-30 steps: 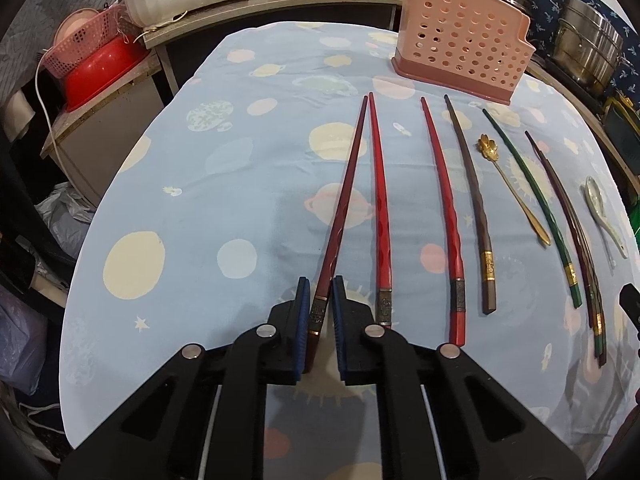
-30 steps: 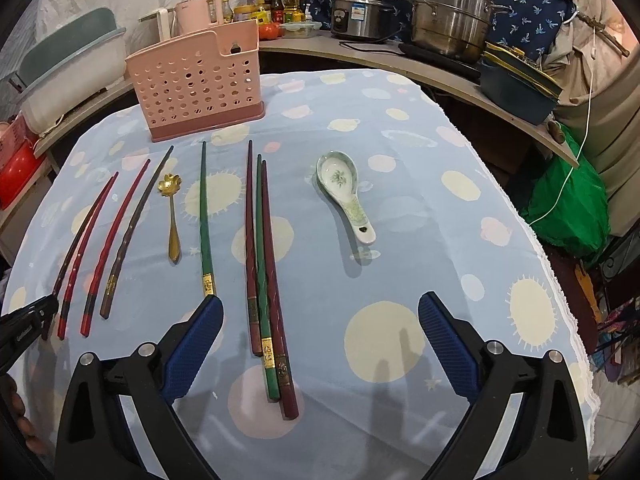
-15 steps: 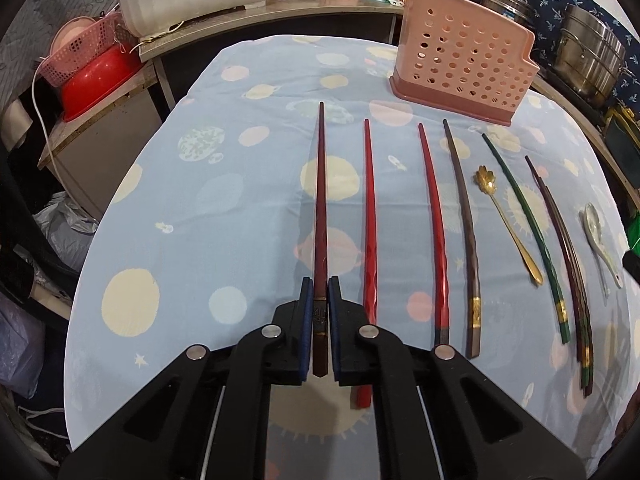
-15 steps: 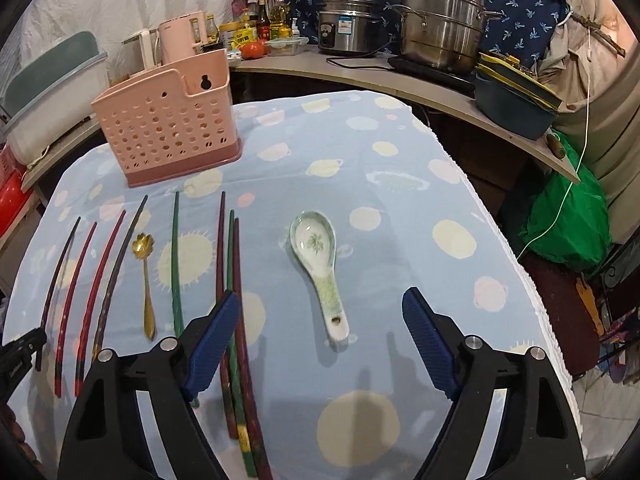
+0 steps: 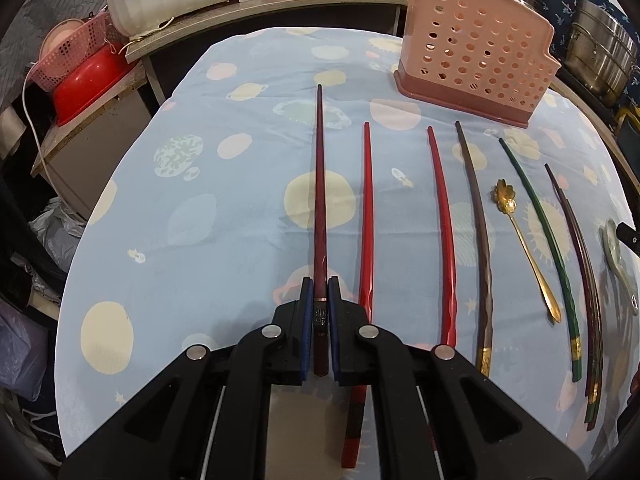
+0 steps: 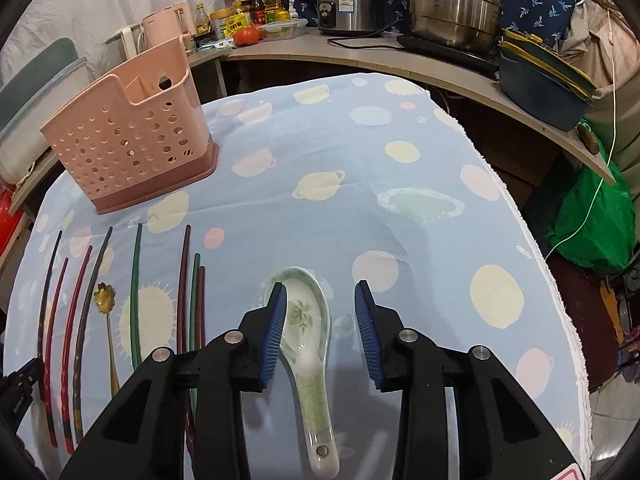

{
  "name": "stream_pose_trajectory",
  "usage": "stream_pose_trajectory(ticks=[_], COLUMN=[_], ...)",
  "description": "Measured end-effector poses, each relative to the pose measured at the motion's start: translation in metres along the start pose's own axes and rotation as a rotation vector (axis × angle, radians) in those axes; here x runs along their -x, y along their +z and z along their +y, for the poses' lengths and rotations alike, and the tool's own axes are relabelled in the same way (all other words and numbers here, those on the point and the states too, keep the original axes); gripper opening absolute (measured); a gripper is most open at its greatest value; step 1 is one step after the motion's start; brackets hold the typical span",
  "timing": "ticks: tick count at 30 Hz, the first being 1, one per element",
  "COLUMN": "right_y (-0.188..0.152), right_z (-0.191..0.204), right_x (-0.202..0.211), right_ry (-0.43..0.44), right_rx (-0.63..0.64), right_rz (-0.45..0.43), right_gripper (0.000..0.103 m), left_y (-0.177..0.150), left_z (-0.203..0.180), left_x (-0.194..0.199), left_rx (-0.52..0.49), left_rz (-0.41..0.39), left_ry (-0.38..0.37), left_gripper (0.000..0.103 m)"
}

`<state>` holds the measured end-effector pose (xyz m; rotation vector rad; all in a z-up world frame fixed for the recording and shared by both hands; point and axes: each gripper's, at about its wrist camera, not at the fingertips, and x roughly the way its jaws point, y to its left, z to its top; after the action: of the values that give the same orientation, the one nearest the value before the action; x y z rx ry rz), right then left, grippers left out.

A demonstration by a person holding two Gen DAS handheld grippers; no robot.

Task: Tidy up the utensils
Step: 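Grasp the white ceramic spoon with the right tool while the left holds the chopstick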

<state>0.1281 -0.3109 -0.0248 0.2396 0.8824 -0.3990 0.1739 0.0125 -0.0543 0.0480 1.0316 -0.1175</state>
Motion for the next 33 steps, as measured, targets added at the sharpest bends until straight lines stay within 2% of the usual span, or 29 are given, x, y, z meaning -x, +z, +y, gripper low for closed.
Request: stream_pose_trajectory(ticks=[4, 13, 28, 33], right_y=[-0.001, -0.001, -0.024, -0.024], right_z=[0.002, 0.0, 0.005, 0.006], right_x=[-0.009, -0.009, 0.03, 0.05], right_ry=[0.026, 0.044, 0.077, 0.088], right_rx=[0.005, -0.005, -0.006, -0.011], right_rz=[0.021, 0.025, 0.011, -0.025], right_gripper=[0.019, 0.006, 0.005, 0.005], left_y=[0.002, 0.003, -0.01, -0.011], left_z=[-0.001, -0.001, 0.003, 0.007], left_x=[-0.002, -0.001, 0.023, 0.037], left_rx=[-0.002, -0.005, 0.0, 0.004], left_rz=[0.0, 0.005, -0.009, -0.022], left_ry=[0.002, -0.005, -0.024, -0.041], left_gripper=[0.007, 0.007, 0.007, 0.007])
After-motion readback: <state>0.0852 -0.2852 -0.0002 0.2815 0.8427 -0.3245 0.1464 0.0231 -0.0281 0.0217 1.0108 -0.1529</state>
